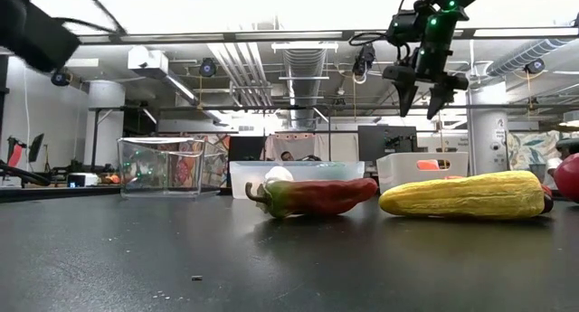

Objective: Sort produce into baskets
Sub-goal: Put the red bell pepper into the transparent bin

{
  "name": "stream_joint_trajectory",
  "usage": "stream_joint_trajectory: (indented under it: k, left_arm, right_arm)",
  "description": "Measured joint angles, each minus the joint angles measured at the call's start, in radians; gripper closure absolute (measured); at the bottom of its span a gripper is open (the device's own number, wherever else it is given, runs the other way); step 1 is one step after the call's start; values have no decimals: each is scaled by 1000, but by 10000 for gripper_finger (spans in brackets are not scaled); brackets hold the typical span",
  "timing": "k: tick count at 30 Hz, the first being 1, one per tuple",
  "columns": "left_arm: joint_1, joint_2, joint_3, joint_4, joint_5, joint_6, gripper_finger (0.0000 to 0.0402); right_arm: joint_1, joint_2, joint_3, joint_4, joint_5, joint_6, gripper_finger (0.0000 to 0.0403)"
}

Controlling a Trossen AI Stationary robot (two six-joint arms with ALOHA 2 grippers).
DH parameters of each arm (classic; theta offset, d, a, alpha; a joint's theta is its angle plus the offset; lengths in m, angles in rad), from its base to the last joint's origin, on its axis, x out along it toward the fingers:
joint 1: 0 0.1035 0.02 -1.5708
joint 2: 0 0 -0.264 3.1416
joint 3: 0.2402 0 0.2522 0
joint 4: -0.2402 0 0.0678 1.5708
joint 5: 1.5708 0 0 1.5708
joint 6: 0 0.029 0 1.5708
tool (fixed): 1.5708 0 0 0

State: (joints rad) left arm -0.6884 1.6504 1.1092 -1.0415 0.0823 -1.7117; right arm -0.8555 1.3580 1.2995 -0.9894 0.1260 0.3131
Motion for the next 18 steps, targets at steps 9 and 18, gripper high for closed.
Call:
stream_joint_trajectory:
  k: [9, 18]
  left_arm:
    - [50, -131, 163, -151, -249, 159, 181]
    - [217, -318, 296, -150, -615, 669, 181]
  right_arm:
    - [0, -39, 44, 0, 6, -10, 62]
    - [43, -128, 100, 101, -127, -28, 62]
